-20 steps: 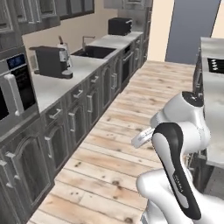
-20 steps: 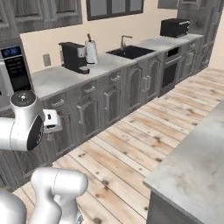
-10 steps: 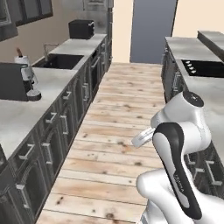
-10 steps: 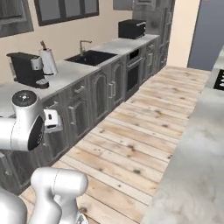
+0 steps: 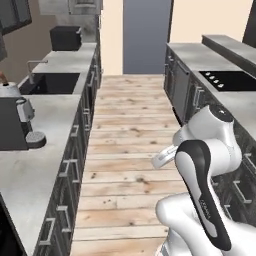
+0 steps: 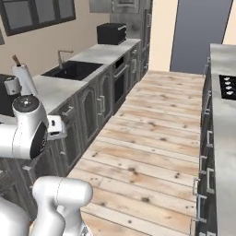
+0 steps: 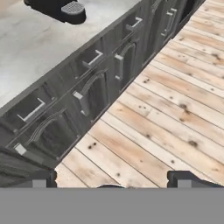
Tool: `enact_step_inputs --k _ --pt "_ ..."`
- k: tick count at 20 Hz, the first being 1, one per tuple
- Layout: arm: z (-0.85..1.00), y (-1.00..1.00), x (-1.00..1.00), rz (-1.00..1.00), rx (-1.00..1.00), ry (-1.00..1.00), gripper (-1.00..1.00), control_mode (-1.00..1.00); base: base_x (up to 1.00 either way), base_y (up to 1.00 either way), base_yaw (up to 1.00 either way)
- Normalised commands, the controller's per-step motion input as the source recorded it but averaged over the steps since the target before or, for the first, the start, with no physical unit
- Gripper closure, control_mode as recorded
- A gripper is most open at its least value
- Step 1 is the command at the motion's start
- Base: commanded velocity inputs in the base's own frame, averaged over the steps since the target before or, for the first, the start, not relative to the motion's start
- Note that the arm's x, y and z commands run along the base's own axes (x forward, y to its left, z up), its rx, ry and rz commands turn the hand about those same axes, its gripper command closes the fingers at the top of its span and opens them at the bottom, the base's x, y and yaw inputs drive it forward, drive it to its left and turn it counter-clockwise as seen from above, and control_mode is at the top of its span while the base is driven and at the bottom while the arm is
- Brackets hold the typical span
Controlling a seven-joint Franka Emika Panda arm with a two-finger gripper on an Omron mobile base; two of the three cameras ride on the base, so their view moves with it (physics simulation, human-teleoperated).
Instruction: Move the mayonnaise and condiment bottle from the cabinet to the dining counter.
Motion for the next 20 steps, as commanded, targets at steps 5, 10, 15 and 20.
enact_step_inputs --k 5,10,15,20 --pt "0.0 0.0 0.0 0.0 0.0 0.0 -1.0 1.0 1.0 0.33 -0.03" --pt "0.0 0.0 0.0 0.0 0.0 0.0 -1.0 1.0 1.0 -0.03 0.01" --pt "0.0 0.0 0.0 0.0 0.0 0.0 -1.0 1.0 1.0 -0.07 0.04" --pt "0.0 0.0 0.0 0.0 0.0 0.0 -1.0 1.0 1.0 -0.12 0.07"
